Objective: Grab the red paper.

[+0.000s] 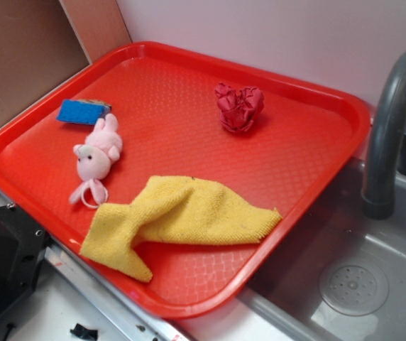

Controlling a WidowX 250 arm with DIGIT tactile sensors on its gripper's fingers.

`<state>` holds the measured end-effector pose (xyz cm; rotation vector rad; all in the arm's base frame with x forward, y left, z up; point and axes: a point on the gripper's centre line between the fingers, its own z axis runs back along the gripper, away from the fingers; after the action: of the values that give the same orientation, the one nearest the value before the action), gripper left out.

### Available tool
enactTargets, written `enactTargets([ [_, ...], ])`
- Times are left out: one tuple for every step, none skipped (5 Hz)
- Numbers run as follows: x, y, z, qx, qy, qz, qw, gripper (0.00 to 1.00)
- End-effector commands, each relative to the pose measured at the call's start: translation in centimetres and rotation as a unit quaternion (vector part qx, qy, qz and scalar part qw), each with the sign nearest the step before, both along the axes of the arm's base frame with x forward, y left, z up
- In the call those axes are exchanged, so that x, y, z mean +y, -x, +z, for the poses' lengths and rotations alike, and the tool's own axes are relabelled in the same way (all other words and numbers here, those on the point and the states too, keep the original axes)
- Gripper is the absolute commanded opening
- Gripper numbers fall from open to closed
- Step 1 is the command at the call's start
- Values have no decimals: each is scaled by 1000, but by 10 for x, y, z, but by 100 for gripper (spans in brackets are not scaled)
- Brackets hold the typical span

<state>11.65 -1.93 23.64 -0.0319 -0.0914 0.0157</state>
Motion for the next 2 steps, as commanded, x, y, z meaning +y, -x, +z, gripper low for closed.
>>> enactTargets([
  [0, 0, 0, 0, 0, 0, 1000, 100],
  [-6, -22, -12, -49, -11, 93, 994, 100],
])
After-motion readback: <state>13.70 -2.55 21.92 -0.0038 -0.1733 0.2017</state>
